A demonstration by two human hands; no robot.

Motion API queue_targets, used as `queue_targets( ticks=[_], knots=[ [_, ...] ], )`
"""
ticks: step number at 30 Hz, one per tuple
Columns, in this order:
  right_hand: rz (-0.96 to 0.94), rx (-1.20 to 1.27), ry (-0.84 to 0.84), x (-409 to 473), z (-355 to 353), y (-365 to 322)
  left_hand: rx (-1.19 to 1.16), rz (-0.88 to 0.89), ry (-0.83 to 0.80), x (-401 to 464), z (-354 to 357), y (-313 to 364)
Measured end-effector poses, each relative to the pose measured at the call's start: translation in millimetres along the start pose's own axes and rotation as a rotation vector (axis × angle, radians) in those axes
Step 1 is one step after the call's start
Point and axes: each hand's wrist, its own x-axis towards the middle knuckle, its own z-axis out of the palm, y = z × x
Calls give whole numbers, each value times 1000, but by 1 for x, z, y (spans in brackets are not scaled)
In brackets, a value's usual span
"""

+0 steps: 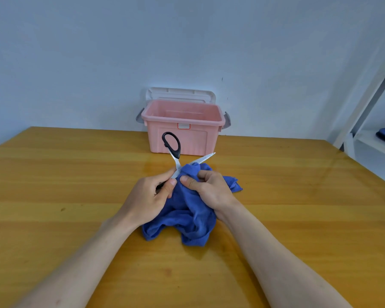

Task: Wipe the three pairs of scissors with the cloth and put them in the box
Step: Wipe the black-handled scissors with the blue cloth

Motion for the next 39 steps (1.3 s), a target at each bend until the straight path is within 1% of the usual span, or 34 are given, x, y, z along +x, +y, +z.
queue_targets(
  ticks=[5, 7, 9, 12, 15, 21, 25, 27, 31, 33, 35, 39],
  knots=[
    [-40, -265, 16, -1, -5, -5, -14, -41, 36, 0, 0, 2],
    [-30, -312, 18, -1, -6, -6, -18, -38, 43, 0, 0, 3],
    [-37, -303, 11, -3, -8, -5, -25, -36, 58, 0, 0, 5],
    [-93, -192, -10, -6, -11, -2, -40, -40, 92, 2, -2, 3],
    [-114, -57, -29, -8, -10, 0, -61, -31, 71, 3, -4, 1],
    [-35, 150, -175, -11, -7, 0, -176, -85, 29, 3, -1, -3],
    [-16, 307, -251, -12, -5, -4, -260, -73, 17, 4, -3, -2],
    [-8, 336, -226, -11, -4, -5, -248, -53, 20, 4, -3, -3],
    [-32, 285, -118, -9, 1, -5, -209, -37, 70, 5, -5, -4],
    [-60, 209, -74, -7, 2, -3, -194, -45, 102, 5, -6, -3],
    [-85, 84, -19, -6, 2, -2, -171, -45, 129, 5, -6, -2],
    [-78, -103, 81, -5, 2, -1, -182, -63, 148, 6, -8, -8]
  ],
)
